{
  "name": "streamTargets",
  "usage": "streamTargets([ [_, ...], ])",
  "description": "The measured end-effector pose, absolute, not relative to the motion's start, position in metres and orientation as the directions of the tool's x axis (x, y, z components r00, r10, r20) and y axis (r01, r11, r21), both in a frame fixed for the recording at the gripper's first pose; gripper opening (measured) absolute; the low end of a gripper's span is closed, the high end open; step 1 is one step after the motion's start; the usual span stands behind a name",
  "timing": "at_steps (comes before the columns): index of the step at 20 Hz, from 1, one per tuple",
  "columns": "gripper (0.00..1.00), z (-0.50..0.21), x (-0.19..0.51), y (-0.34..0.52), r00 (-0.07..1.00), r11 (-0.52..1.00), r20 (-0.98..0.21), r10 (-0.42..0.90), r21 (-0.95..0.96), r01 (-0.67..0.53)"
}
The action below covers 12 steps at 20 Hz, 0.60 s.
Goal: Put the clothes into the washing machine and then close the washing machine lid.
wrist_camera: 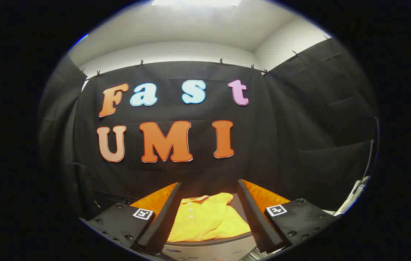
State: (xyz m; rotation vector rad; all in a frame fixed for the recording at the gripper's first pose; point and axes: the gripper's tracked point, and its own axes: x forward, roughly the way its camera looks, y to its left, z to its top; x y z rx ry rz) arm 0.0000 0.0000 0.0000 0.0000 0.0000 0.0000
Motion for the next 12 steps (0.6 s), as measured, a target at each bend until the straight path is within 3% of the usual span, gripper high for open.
streamTargets([
  [12, 0.97, 0.009, 0.019, 0.019, 1.0, 0.999, 0.029, -0.01, -0.032, 0.011],
])
